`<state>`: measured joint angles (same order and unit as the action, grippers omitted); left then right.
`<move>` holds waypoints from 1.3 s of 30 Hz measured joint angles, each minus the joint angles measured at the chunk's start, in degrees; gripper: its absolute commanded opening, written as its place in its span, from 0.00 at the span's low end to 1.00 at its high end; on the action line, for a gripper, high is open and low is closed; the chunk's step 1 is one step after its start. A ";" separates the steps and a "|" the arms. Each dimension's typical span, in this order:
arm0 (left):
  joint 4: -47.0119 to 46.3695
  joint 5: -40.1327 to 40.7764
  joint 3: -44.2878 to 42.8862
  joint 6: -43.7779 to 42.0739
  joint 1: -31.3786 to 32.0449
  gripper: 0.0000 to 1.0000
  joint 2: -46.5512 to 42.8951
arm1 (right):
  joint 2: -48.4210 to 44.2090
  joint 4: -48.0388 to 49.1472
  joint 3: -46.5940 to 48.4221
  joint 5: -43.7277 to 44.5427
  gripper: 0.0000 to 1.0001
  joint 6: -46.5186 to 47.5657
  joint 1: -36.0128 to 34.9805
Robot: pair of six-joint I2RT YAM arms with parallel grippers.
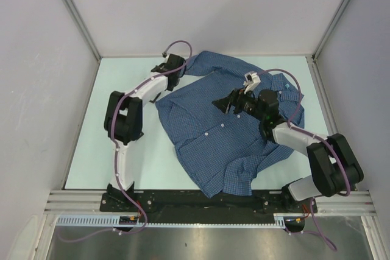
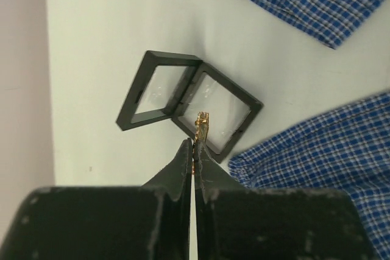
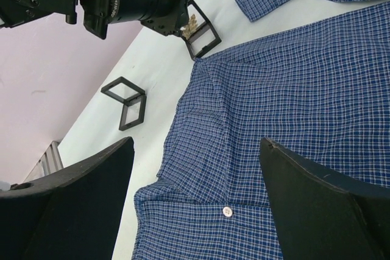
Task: Remove the brooch from the garment
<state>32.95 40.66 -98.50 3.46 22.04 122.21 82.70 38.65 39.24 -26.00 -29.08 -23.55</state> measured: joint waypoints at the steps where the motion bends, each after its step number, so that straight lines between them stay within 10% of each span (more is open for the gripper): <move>1: -0.04 1.14 -0.13 -0.31 0.09 0.00 0.17 | 0.20 0.20 -0.02 -0.22 0.89 -0.20 0.07; 39: -7.23 17.20 -5.03 -11.72 0.63 0.00 12.68 | 2.08 4.74 -0.87 -3.39 1.00 -3.96 1.36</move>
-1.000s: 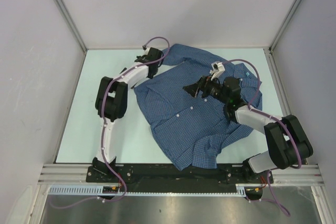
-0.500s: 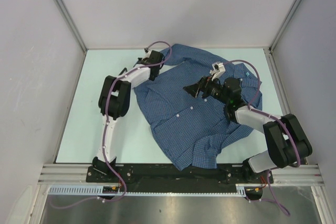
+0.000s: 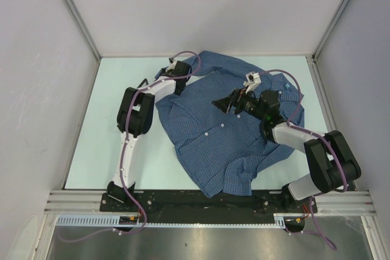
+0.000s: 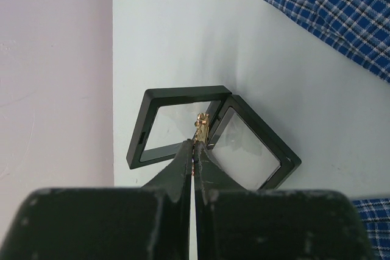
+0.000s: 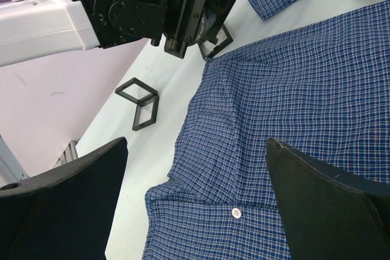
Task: Remove the brooch from the garment
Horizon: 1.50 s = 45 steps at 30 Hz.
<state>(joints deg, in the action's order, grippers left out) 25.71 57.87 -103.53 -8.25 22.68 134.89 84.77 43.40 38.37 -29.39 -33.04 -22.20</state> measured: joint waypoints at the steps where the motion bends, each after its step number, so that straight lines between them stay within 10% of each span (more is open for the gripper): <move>1: -0.22 0.11 0.00 -0.33 -0.09 0.00 0.00 | 0.13 0.11 0.00 -0.09 1.00 -0.04 0.04; 30: -2.29 1.03 0.00 -2.38 -1.22 0.01 2.29 | 1.05 1.51 -0.02 -1.57 1.00 -1.49 0.74; 45: -1.05 1.49 0.00 -2.12 -0.72 0.44 2.34 | 2.36 2.86 -0.02 -2.51 1.00 -2.38 1.03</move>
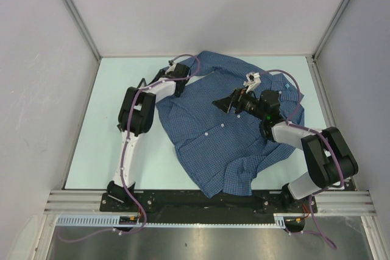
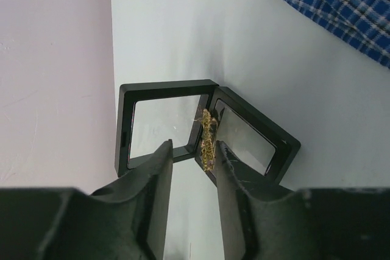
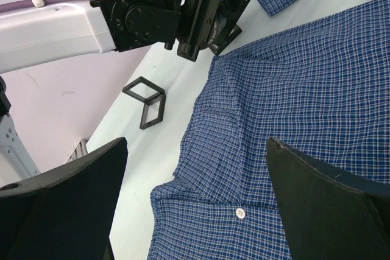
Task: Remove the brooch from the garment
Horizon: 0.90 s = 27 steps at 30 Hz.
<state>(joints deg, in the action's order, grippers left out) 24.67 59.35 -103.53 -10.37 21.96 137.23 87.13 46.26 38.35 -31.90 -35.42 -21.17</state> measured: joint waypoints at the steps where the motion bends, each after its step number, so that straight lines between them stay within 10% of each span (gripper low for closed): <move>1: 0.04 -0.02 0.00 0.00 0.15 0.46 -0.11 | 0.11 0.15 0.00 -0.13 1.00 -0.20 0.02; 14: 10.32 -4.26 -3.61 5.09 6.38 0.58 -8.96 | -0.11 -3.61 -0.07 7.80 1.00 1.14 0.07; 27: 0.22 -60.17 -14.43 23.93 12.11 0.50 -15.78 | 4.76 -20.39 10.95 34.73 0.93 -2.62 9.92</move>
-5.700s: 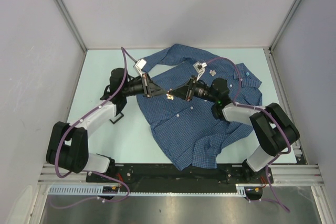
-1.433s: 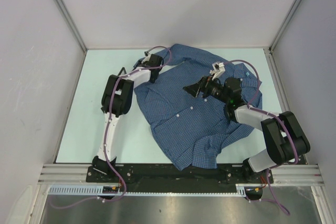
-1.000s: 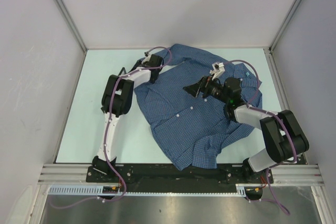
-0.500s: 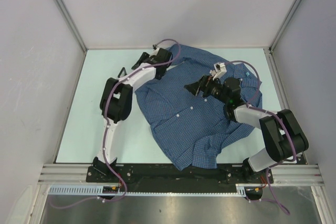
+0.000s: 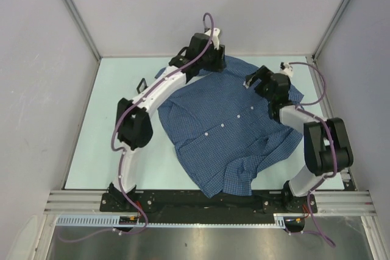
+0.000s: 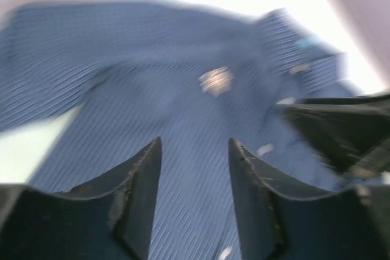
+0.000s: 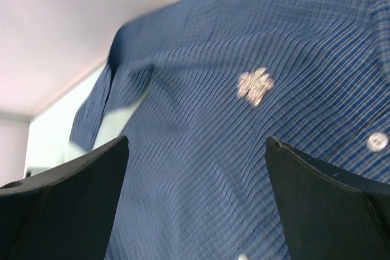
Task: Remove the brooch from the garment
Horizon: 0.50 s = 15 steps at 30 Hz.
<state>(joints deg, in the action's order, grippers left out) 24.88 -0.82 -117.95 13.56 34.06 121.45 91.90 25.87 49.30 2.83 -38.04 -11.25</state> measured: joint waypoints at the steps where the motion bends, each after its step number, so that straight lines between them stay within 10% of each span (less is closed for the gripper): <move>1: -2.25 -3.85 -1.79 1.33 0.00 0.46 2.14 | 1.70 -0.61 1.88 0.35 0.86 -0.98 1.05; 15: -30.38 -27.58 -15.17 26.10 0.15 0.41 31.23 | 19.93 1.90 13.53 -6.12 0.52 -1.29 6.51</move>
<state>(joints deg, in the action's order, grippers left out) -5.50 -28.40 -133.12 39.66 34.22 152.68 111.83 27.77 62.83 -3.29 -39.33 -4.73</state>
